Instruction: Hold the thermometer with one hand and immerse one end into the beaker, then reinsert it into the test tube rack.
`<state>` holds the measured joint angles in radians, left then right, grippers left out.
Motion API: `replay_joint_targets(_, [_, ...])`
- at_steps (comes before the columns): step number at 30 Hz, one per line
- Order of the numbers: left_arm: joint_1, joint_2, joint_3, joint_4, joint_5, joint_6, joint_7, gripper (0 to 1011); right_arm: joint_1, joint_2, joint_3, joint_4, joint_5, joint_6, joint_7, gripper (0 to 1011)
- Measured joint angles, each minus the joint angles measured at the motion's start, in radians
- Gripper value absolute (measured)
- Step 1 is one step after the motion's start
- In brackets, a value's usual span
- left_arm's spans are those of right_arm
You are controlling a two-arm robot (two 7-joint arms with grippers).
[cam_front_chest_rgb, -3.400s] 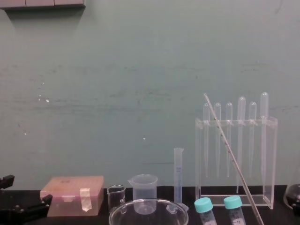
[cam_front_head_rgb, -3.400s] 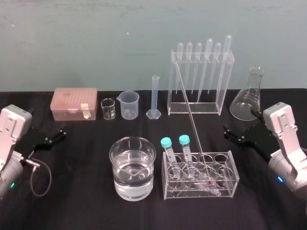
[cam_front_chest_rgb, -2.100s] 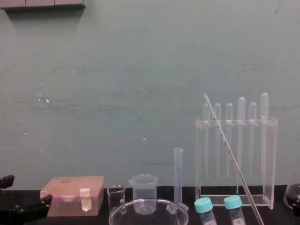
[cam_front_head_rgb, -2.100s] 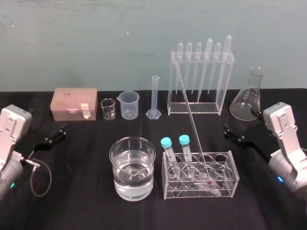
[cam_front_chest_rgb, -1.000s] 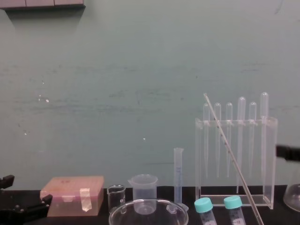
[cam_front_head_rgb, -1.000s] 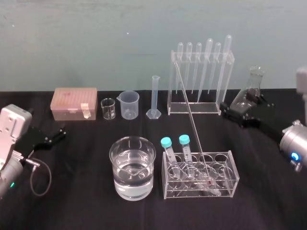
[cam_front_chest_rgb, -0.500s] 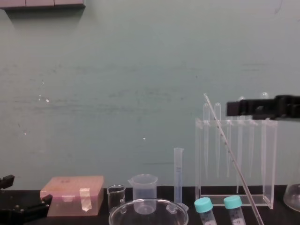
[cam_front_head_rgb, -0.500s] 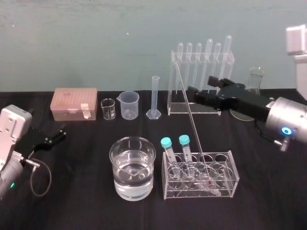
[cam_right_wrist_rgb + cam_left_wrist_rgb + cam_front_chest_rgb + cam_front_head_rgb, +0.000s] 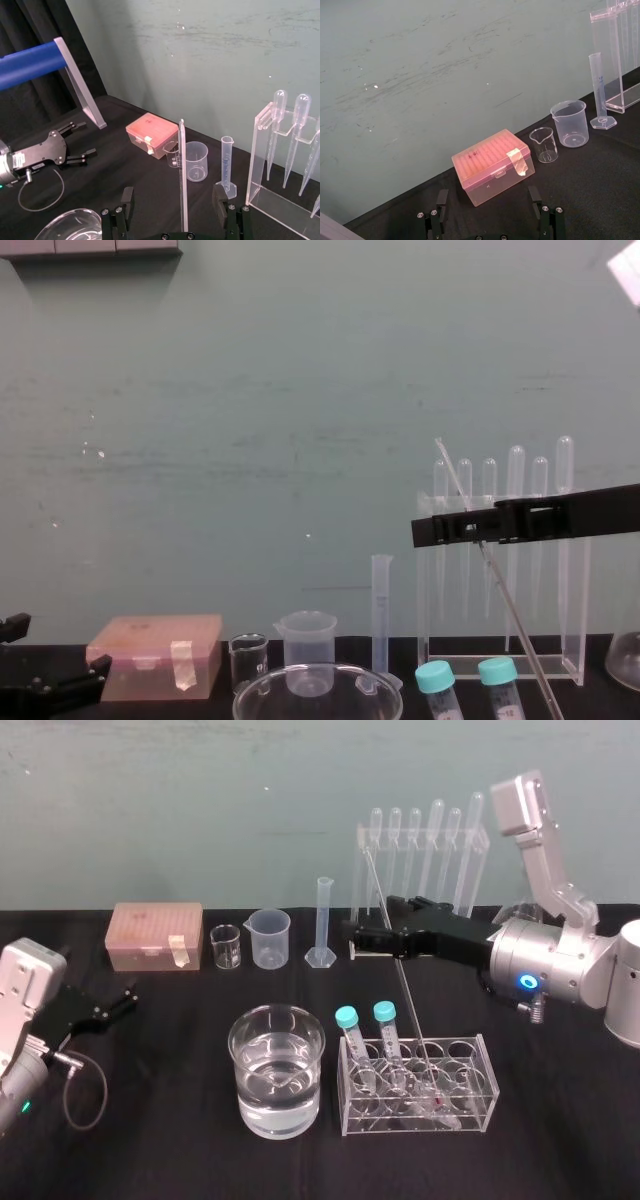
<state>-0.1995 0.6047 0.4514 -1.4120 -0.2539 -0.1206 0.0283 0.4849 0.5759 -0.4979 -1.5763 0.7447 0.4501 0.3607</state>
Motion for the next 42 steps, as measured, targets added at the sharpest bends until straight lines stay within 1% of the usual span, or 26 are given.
replay_joint_targets(5, [0.0, 0.0, 0.0, 0.0, 0.0, 0.0, 0.0, 1008, 0.015, -0.006, -0.018, 0.013, -0.017, -0.002, -0.007, 1003])
replay_joint_targets(8, [0.0, 0.0, 0.0, 0.0, 0.0, 0.0, 0.0, 1008, 0.016, -0.004, -0.025, 0.011, -0.037, -0.016, -0.016, 1003])
replay_joint_targets(20, [0.0, 0.0, 0.0, 0.0, 0.0, 0.0, 0.0, 1008, 0.016, -0.005, -0.024, 0.011, -0.031, -0.015, -0.015, 997])
replay_joint_targets(21, [0.0, 0.0, 0.0, 0.0, 0.0, 0.0, 0.0, 1008, 0.016, -0.005, -0.023, 0.011, -0.031, -0.015, -0.015, 967])
replay_joint_targets(23, [0.0, 0.0, 0.0, 0.0, 0.0, 0.0, 0.0, 1008, 0.016, -0.005, -0.023, 0.012, -0.03, -0.014, -0.014, 947])
replay_joint_targets(25, [0.0, 0.0, 0.0, 0.0, 0.0, 0.0, 0.0, 1008, 0.016, -0.005, -0.023, 0.012, -0.03, -0.014, -0.014, 885])
replay_joint_targets(26, [0.0, 0.0, 0.0, 0.0, 0.0, 0.0, 0.0, 1008, 0.016, -0.005, -0.023, 0.012, -0.03, -0.014, -0.014, 885])
replay_joint_targets(28, [0.0, 0.0, 0.0, 0.0, 0.0, 0.0, 0.0, 1008, 0.016, -0.005, -0.023, 0.012, -0.029, -0.013, -0.014, 787])
replay_joint_targets(30, [0.0, 0.0, 0.0, 0.0, 0.0, 0.0, 0.0, 1008, 0.016, -0.006, -0.022, 0.012, -0.029, -0.013, -0.014, 743])
replay_joint_targets(31, [0.0, 0.0, 0.0, 0.0, 0.0, 0.0, 0.0, 1008, 0.016, -0.006, -0.022, 0.012, -0.029, -0.013, -0.014, 689])
replay_joint_targets(34, [0.0, 0.0, 0.0, 0.0, 0.0, 0.0, 0.0, 1008, 0.016, -0.006, -0.022, 0.013, -0.028, -0.012, -0.013, 626])
replay_joint_targets(35, [0.0, 0.0, 0.0, 0.0, 0.0, 0.0, 0.0, 1008, 0.016, -0.006, -0.022, 0.013, -0.028, -0.012, -0.013, 565])
replay_joint_targets(37, [0.0, 0.0, 0.0, 0.0, 0.0, 0.0, 0.0, 1008, 0.016, -0.006, -0.022, 0.013, -0.028, -0.012, -0.013, 522])
replay_joint_targets(38, [0.0, 0.0, 0.0, 0.0, 0.0, 0.0, 0.0, 1008, 0.016, -0.006, -0.022, 0.013, -0.028, -0.012, -0.013, 461])
replay_joint_targets(41, [0.0, 0.0, 0.0, 0.0, 0.0, 0.0, 0.0, 1008, 0.016, -0.006, -0.022, 0.013, -0.028, -0.011, -0.013, 399])
replay_joint_targets(42, [0.0, 0.0, 0.0, 0.0, 0.0, 0.0, 0.0, 1008, 0.016, -0.006, -0.022, 0.013, -0.027, -0.011, -0.013, 339])
